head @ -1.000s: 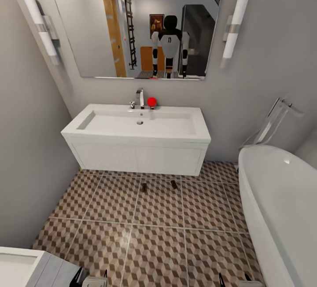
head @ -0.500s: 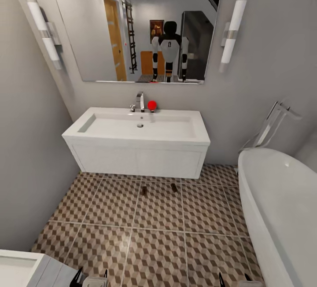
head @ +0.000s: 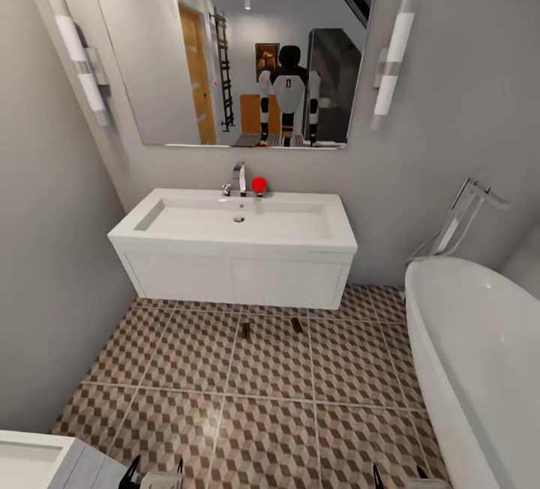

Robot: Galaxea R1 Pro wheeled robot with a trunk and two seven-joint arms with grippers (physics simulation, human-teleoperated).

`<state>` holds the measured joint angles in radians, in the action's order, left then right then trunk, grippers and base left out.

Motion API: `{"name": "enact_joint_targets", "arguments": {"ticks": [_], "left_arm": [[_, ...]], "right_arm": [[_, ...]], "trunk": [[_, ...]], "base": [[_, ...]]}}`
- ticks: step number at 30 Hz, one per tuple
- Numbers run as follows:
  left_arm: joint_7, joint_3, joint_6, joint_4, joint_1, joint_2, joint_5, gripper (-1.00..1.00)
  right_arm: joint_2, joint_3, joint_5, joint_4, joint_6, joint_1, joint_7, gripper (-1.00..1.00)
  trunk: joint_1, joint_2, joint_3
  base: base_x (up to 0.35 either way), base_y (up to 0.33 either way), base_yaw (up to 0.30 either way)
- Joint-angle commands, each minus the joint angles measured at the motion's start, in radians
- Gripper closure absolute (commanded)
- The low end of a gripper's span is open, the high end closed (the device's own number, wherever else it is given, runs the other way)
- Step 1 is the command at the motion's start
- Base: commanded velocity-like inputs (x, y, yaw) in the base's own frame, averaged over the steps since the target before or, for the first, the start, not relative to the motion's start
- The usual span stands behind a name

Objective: Take the four mousetraps from the cabinet in the bathroom and place them on the bathroom floor. Make sure all four end up on the same floor surface, and ensure that at least two of them are either under or directly next to the same bathroom sink.

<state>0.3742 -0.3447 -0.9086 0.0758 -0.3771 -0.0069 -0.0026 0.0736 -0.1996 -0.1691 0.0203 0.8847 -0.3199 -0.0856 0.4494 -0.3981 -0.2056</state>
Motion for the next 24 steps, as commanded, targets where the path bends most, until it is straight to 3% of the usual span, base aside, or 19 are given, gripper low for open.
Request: {"name": "enact_joint_targets", "arguments": {"ticks": [1, 24], "left_arm": [[0.008, -0.008, -0.004, 0.004, -0.002, -0.001, 0.000, -1.00], [0.008, -0.008, -0.004, 0.004, -0.002, -0.001, 0.000, -1.00]], "right_arm": [[0.000, -0.009, -0.004, 0.000, 0.002, -0.001, -0.006, -1.00], [0.000, -0.009, -0.003, 0.000, 0.002, -0.001, -0.007, -1.00]], "trunk": [[0.001, -0.002, 0.000], [0.001, -0.002, 0.037]], "base": [[0.000, 0.000, 0.000], [0.000, 0.000, 0.000]]}}
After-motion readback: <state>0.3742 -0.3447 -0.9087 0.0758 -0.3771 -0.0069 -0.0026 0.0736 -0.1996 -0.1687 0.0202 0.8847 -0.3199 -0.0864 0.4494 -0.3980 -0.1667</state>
